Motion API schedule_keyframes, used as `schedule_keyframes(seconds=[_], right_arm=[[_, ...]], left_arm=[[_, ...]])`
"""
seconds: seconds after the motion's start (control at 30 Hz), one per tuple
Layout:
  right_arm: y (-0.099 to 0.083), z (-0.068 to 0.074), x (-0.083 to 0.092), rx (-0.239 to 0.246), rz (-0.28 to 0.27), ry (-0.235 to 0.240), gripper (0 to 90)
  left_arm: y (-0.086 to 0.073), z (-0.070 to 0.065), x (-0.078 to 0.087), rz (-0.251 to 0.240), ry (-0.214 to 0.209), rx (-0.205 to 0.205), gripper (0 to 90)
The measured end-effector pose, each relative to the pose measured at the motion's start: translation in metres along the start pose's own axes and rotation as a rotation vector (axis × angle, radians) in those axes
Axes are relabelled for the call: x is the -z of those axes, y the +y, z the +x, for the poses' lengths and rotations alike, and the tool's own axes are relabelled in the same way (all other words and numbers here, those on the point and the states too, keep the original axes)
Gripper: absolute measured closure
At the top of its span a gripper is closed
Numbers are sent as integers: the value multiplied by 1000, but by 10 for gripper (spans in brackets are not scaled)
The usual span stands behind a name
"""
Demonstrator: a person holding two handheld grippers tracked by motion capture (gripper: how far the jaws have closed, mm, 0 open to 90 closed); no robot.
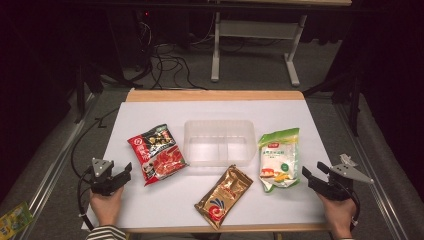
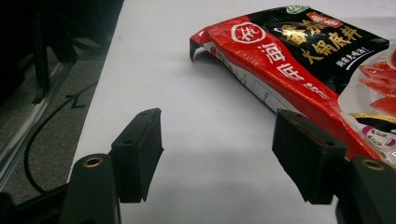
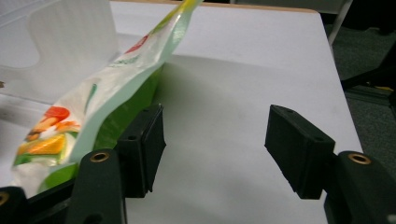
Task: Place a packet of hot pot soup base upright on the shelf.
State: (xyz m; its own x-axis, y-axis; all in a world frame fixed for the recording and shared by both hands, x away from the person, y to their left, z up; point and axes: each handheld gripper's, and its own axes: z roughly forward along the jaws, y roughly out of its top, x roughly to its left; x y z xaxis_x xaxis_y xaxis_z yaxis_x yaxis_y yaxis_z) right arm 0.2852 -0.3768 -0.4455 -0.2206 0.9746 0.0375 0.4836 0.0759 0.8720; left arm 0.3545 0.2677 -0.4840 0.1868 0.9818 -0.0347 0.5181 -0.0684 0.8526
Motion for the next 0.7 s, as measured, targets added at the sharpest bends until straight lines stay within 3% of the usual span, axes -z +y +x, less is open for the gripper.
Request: schedule_keyframes(seconds=[0.37, 0.7], right_arm=[[12, 8, 7, 9, -8, 31, 389], [28, 12, 8, 7, 35, 71, 390]], left_arm=[[0, 0, 0, -1, 1, -1, 335], [0, 0, 0, -4, 0, -4, 336]])
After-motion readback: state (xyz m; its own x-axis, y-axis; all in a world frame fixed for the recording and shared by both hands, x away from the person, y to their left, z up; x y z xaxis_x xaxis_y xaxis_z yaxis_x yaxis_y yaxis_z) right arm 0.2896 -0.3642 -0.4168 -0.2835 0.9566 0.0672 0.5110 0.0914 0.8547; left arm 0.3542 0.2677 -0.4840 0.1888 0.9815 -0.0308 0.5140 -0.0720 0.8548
